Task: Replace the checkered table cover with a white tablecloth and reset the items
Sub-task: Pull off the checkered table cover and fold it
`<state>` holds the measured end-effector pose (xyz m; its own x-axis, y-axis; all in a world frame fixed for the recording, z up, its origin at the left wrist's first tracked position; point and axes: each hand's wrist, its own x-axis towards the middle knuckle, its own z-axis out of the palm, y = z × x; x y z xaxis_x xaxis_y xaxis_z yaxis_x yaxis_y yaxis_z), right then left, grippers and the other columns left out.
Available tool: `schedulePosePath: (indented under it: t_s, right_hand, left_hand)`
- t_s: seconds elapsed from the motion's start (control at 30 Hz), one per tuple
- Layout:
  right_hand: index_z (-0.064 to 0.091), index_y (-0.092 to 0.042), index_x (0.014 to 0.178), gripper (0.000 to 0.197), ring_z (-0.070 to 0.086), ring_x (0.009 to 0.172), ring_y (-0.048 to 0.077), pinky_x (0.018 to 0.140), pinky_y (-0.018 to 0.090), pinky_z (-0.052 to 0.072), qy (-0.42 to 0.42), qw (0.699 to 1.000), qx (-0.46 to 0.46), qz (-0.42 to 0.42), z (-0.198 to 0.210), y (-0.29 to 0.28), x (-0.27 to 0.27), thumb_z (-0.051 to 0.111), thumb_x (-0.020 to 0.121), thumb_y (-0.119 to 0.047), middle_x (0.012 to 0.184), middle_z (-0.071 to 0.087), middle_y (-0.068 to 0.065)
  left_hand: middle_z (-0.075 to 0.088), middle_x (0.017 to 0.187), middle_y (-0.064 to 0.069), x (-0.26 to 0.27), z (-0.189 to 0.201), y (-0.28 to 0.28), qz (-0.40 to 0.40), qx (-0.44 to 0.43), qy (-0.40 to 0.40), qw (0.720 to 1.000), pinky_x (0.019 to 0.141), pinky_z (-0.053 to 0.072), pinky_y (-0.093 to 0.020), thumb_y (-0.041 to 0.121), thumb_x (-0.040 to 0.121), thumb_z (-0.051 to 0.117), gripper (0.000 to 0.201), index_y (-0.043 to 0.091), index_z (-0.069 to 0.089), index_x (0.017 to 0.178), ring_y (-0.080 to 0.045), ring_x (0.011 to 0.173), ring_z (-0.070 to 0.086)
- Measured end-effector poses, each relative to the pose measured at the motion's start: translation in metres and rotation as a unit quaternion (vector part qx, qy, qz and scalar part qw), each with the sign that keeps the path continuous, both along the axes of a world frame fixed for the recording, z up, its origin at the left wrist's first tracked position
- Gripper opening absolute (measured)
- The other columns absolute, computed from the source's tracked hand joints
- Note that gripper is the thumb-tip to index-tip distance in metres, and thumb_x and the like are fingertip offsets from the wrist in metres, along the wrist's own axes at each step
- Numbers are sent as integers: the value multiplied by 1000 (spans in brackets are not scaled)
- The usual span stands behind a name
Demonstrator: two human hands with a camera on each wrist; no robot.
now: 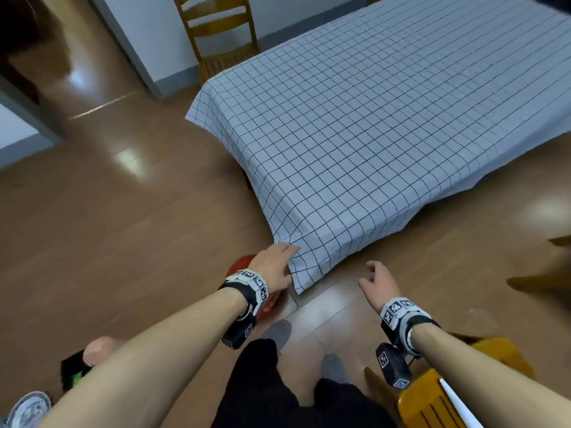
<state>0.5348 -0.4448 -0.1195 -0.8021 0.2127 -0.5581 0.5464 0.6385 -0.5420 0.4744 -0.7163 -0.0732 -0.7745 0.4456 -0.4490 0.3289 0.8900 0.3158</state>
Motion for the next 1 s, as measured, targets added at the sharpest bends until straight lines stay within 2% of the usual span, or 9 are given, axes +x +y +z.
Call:
schedulePosePath:
  t_s: [0.1,0.23,0.3,0.43,0.57,0.63,0.83,0.93,1.0]
  right_hand:
    - [41,-13,144,54,52,124,25,106,39,42,8,999,8,-39,-6,0,2,60,94,-20,144,46,9]
    - [40,-10,144,54,55,117,24,103,36,42,-12,995,21,-99,-18,-17,7,59,94,-19,142,49,10]
    - [41,-11,144,53,55,116,23,102,36,43,-21,991,19,-131,-28,-31,9,57,94,-17,142,49,10]
    - [42,-10,143,50,55,114,22,98,31,40,-40,984,13,-173,-41,-67,19,55,95,-17,141,49,11]
    - [43,-10,142,50,55,116,23,92,26,38,-46,976,-11,-211,-46,-101,31,56,95,-16,136,52,11]
    - [43,-10,142,49,54,116,21,93,26,39,-45,973,-16,-225,-50,-112,37,55,95,-15,137,52,10]
    - [43,-13,144,51,54,117,20,95,29,41,-40,960,-25,-276,-52,-122,47,56,94,-16,134,53,10]
    - [44,-13,143,50,54,112,17,92,27,42,-27,958,-17,-287,-50,-121,52,57,94,-17,134,52,8]
    - [44,-13,142,49,53,110,15,90,26,41,-21,956,-14,-291,-47,-119,55,56,94,-17,135,51,6]
  left_hand:
    - [33,153,-6,-23,-17,-3,-70,-37,13,997,104,43,-45,20,83,59,76,22,27,152,-28,136,37]
    - [44,136,-7,-52,-42,-18,-49,-86,21,995,82,51,-45,41,89,53,61,19,32,142,-30,117,48]
    - [45,131,-7,-67,-57,-29,-52,-110,23,992,81,51,-43,47,88,56,61,17,35,137,-29,115,49]
    - [37,140,-8,-80,-76,-47,-147,-119,86,978,95,45,-43,36,79,74,84,22,22,143,-28,128,37]
    - [-4,164,-13,-87,-83,-46,-302,-105,138,937,120,15,-51,9,75,74,117,31,-9,154,-33,151,1]
    - [-14,163,-12,-93,-86,-36,-358,-98,170,913,120,8,-53,3,76,71,116,30,-10,154,-33,151,-6]
    - [-31,158,-11,-106,-93,4,-472,-105,211,849,119,7,-57,4,81,67,114,27,-17,154,-33,149,-17]
    - [-29,159,-9,-104,-93,16,-489,-106,217,838,117,9,-60,10,84,65,106,25,-12,156,-32,149,-16]
    - [-24,161,-9,-101,-88,21,-491,-107,199,842,117,8,-61,11,92,55,86,24,0,157,-33,150,-12]
